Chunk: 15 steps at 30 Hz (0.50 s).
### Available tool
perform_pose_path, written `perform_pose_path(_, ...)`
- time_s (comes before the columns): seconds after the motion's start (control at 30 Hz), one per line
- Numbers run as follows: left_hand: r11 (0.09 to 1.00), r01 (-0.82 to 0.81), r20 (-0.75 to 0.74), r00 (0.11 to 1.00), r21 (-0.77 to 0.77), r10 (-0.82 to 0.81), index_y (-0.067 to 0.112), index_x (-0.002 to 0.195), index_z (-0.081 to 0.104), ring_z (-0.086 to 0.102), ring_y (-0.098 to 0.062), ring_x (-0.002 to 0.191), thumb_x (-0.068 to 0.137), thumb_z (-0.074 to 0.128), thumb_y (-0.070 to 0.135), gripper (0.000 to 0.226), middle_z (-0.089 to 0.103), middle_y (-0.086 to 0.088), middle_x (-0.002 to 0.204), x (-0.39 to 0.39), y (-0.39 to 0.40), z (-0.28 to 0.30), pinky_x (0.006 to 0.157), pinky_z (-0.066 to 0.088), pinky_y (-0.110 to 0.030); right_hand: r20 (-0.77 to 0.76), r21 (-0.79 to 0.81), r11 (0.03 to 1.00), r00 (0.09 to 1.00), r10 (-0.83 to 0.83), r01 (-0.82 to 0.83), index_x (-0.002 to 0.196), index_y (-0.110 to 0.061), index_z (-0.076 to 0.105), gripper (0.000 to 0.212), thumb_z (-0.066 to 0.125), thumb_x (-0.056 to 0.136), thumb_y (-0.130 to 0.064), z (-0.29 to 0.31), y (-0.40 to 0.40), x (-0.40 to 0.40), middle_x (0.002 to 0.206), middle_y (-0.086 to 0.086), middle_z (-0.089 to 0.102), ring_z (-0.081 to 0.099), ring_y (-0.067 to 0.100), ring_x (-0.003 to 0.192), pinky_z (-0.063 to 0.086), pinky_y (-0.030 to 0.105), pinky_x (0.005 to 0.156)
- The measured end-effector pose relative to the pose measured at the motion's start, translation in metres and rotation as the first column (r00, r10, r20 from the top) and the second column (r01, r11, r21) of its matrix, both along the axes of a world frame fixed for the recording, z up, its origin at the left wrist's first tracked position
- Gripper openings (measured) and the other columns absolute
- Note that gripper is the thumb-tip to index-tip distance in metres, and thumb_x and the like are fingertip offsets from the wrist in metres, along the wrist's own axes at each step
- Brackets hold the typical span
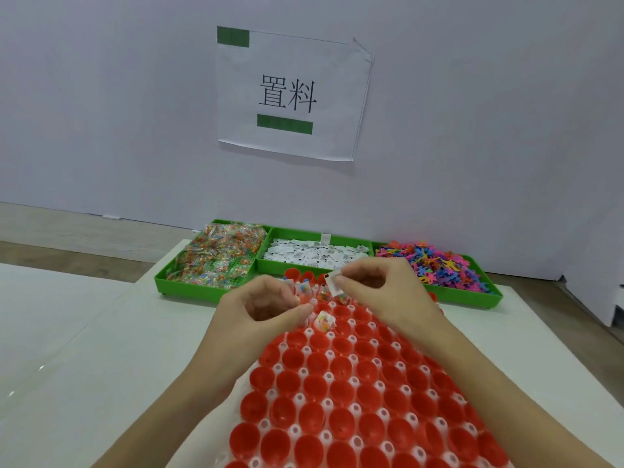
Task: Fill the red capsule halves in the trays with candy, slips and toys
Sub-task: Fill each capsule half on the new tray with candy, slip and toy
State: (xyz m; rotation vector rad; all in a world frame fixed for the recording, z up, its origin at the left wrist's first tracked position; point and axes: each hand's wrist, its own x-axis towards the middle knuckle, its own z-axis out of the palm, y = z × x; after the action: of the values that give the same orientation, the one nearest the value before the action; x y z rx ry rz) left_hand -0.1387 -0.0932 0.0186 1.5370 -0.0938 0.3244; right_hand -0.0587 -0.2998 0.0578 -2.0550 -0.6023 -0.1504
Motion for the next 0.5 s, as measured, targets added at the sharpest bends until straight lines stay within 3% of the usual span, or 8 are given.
perform_pose_path(0.13, 0.991, 0.109, 0.020, 0.994, 0.075, -0.111, 0.013, 0.078, 0.073, 0.072, -0.013, 0.074, 0.070, 0.090, 0.023, 0.021, 0.074, -0.006, 0.079, -0.009, -0.015, 0.004, 0.069, 0.055, -0.017, 0.017, 0.040, 0.999, 1.000, -0.015, 0.014, 0.087, -0.031, 0.080, 0.003, 0.079, 0.087, -0.029, -0.010, -0.013, -0.060, 0.082, -0.014, 0.076, 0.072, 0.006, 0.080, 0.056, 0.018, 0.073)
perform_pose_path(0.33, 0.957, 0.241, -0.037, 0.970, 0.164, -0.238, 0.013, 0.083, 0.073, 0.070, -0.020, 0.073, 0.072, 0.093, 0.023, 0.025, 0.074, -0.011, 0.079, -0.013, -0.021, 0.004, 0.071, 0.058, -0.026, -0.041, 0.116, 0.993, 0.999, -0.009, 0.014, 0.090, -0.034, 0.079, 0.010, 0.074, 0.091, -0.025, -0.025, -0.020, -0.088, 0.090, -0.013, 0.075, 0.071, 0.009, 0.089, 0.056, 0.022, 0.078)
perform_pose_path(0.5, 0.950, 0.230, -0.035, 0.973, 0.212, -0.228, 0.018, 0.093, 0.077, 0.069, -0.021, 0.073, 0.068, 0.096, 0.026, 0.032, 0.074, -0.009, 0.079, -0.015, -0.020, 0.005, 0.072, 0.058, -0.027, -0.104, 0.087, 0.995, 0.992, 0.064, -0.055, 0.096, -0.040, 0.080, 0.026, 0.068, 0.097, -0.017, -0.023, -0.020, -0.090, 0.096, -0.015, 0.075, 0.070, 0.006, 0.094, 0.055, 0.017, 0.079)
